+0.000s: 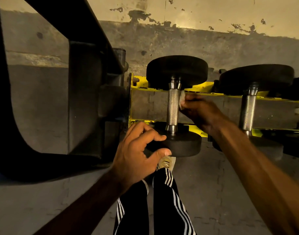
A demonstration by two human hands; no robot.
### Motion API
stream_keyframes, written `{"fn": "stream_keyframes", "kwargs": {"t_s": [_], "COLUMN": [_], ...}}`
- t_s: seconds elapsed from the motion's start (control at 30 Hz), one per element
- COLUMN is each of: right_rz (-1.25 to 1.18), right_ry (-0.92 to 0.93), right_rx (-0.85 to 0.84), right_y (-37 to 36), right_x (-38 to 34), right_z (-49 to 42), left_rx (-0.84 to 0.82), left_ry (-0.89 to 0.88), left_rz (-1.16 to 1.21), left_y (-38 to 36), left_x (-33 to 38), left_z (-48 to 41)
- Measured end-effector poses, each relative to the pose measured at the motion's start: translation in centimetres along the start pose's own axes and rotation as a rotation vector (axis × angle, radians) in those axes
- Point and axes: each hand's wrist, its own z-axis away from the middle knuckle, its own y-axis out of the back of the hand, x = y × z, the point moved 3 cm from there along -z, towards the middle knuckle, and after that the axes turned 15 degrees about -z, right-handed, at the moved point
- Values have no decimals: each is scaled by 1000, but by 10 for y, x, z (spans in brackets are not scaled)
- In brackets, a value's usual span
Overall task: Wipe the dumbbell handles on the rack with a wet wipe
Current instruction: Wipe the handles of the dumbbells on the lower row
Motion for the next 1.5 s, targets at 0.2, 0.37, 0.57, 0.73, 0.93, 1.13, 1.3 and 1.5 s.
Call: {"fn": "stream_keyframes", "kwargs": {"t_s": [0.2,0.37,0.57,0.73,0.93,1.13,1.3,1.5], "right_rz": [668,1002,1986,2191,2323,1837,1090,806], "right_ry": [201,935,1027,849,533,626,450,7], "right_rx": [-82,-312,-800,-261,-492,-723,-347,-99], "right_y": [8,-24,-50,-99,-108,-65,-6,14], "right_x": [-3,-13,9,-16,0,-12,0,12], "right_z": [31,28,31,31,35,37,51,2], "left_rx": [10,9,7,4,16,40,51,44], "left_ry": [-12,-3,8,19,30,33,35,20], "left_rz": [9,-2,-2,5,23,33,39,37], "left_y": [0,0,0,-1,-1,-2,-2,-3], "left_x": [-1,-1,0,-2,0,1,0,-3], "left_z": [-1,-1,-1,1,2,3,3,3]}}
